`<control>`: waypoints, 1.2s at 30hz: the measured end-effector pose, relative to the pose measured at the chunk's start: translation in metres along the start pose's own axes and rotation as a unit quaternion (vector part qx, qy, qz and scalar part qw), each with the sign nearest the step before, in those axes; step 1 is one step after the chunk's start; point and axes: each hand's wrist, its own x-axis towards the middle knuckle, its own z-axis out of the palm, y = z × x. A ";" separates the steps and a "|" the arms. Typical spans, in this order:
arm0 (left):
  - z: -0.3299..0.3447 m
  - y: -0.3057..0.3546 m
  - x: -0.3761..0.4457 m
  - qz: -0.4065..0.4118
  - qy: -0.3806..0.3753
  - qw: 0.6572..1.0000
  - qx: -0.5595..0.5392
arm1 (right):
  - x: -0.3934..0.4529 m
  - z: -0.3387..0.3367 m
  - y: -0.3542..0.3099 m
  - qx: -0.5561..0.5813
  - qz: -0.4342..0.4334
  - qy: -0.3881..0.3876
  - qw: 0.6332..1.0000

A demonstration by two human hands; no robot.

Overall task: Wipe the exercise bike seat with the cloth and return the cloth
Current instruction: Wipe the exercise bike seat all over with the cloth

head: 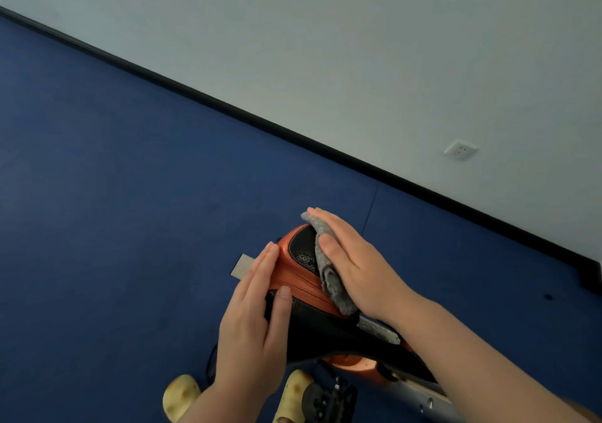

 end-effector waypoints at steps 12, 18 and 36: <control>-0.003 0.001 0.001 0.021 -0.010 0.999 0.042 | 0.016 0.000 -0.014 -0.077 -0.018 -0.005 0.997; -0.005 -0.004 -0.001 0.033 -0.021 0.999 0.034 | -0.023 -0.005 0.005 -0.207 -0.142 -0.051 0.967; -0.012 -0.013 -0.010 -0.009 -0.063 0.997 0.050 | 0.010 0.014 -0.032 -0.240 -0.037 0.034 0.970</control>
